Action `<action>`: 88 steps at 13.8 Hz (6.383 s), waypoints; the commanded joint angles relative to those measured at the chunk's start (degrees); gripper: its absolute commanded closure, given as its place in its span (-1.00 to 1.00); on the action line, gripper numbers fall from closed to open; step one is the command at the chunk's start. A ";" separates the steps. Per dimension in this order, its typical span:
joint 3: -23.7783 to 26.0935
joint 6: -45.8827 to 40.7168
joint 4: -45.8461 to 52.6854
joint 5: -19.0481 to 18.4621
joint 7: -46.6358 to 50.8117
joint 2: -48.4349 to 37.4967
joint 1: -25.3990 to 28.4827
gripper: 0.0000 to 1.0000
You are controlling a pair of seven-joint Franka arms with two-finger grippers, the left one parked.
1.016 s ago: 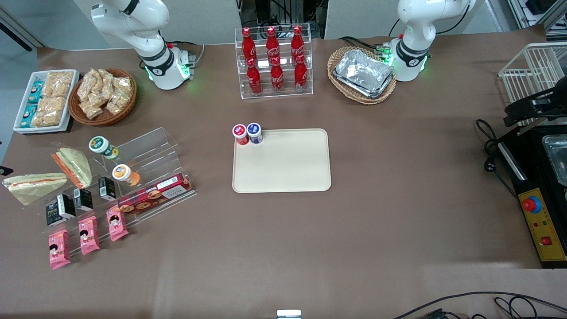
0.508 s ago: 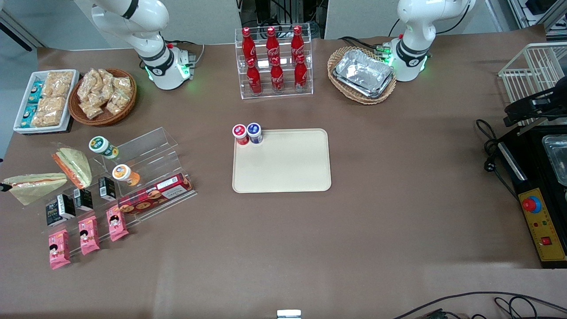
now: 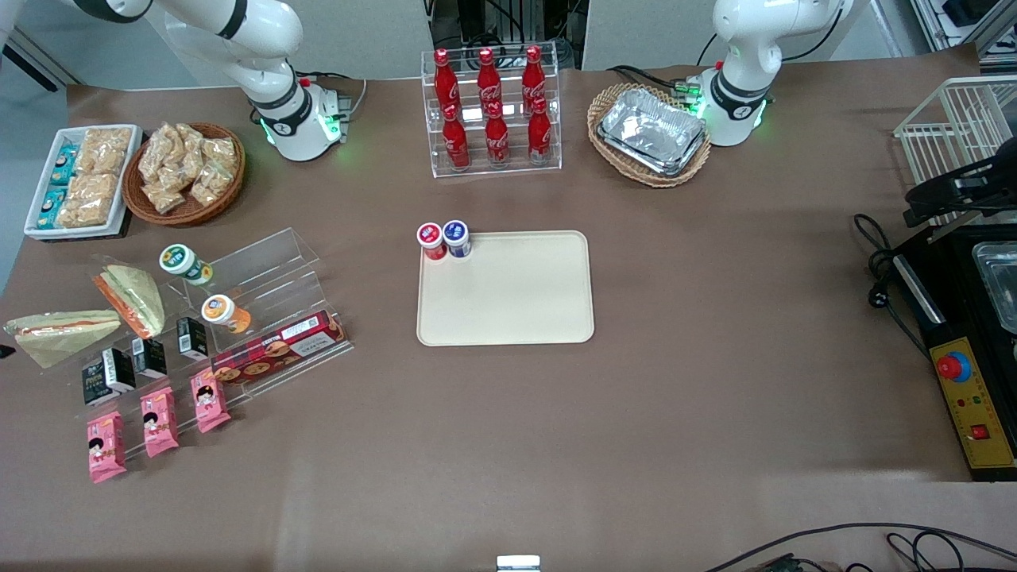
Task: Place sandwich on tray
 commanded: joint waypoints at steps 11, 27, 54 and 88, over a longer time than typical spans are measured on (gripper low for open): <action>-0.24 7.91 -6.59 1.81 -7.06 0.19 -1.36 -1.00; -0.33 10.00 -10.09 1.81 -9.43 -1.65 -1.80 -1.00; 0.72 -9.03 9.66 7.08 -29.03 1.68 -0.84 0.36; 39.93 1.57 11.43 -16.21 -66.47 15.29 38.45 0.37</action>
